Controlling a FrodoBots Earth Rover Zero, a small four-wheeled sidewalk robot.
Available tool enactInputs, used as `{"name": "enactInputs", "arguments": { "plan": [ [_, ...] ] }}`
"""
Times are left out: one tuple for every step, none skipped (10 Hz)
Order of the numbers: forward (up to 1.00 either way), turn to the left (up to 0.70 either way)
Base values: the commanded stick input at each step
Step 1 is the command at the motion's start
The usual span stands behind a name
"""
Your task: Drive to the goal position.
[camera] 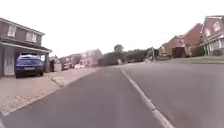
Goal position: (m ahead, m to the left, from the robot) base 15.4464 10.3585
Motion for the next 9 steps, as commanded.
{"name": "enactInputs", "arguments": {
  "plan": [
    [1.00,0.00],
    [1.00,0.00],
    [1.00,0.00],
    [1.00,0.00],
    [1.00,0.00],
    [1.00,0.00],
    [1.00,0.00],
    [1.00,0.00],
    [1.00,0.00]
  ]
}}
